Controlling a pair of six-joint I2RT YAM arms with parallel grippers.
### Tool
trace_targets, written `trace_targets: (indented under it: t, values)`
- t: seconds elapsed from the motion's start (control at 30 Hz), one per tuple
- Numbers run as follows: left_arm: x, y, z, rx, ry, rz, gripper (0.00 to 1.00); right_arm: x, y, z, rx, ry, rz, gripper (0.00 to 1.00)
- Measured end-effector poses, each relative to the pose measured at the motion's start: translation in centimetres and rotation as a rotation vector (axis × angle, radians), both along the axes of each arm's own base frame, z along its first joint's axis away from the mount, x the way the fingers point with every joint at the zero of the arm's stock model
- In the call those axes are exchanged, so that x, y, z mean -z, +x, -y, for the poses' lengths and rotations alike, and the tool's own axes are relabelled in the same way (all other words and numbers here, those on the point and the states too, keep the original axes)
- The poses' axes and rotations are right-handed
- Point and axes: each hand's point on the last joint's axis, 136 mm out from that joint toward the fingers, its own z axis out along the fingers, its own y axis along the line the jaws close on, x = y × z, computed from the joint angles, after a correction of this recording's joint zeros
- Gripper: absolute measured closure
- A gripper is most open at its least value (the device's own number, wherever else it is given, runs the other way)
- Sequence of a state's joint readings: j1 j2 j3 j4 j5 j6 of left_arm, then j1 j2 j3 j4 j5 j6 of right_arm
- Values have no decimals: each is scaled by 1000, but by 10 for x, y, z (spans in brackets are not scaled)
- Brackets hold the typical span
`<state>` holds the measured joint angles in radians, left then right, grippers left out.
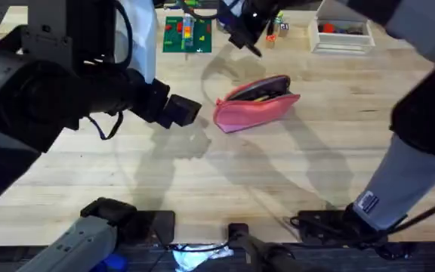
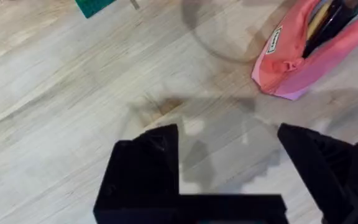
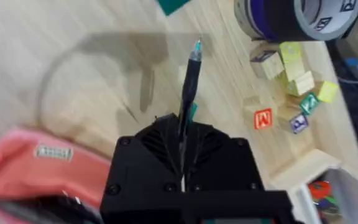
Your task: Unzip the bag, pick up the pens from the table one at a time and place them inside, then zip the bag closed.
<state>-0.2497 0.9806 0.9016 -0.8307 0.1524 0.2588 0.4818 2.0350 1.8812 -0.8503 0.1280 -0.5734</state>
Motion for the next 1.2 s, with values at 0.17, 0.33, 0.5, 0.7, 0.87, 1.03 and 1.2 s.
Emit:
trace_targets:
  t: [0.17, 0.33, 0.5, 0.7, 0.87, 1.03, 1.2]
  values:
    - [0, 0, 0, 0, 0, 0, 7, -25, -16, 12, -115, -66, 16, 970]
    - [0, 0, 0, 0, 0, 0, 6, -47, -38, 26, -228, -135, 15, 970]
    - [0, 0, 0, 0, 0, 0, 6, -63, -54, 37, -320, -186, 17, 970]
    - [0, 0, 0, 0, 0, 1, 7, -77, -75, 46, -447, -209, -1, 970]
    - [0, 0, 0, 0, 0, 0, 6, -77, -89, 58, -506, -204, -9, 970]
    - [0, 0, 0, 0, 0, 1, 6, -59, -114, 74, -576, -239, -70, 970]
    - [0, 0, 0, 0, 0, 1, 7, -37, -134, 82, -628, -261, -133, 970]
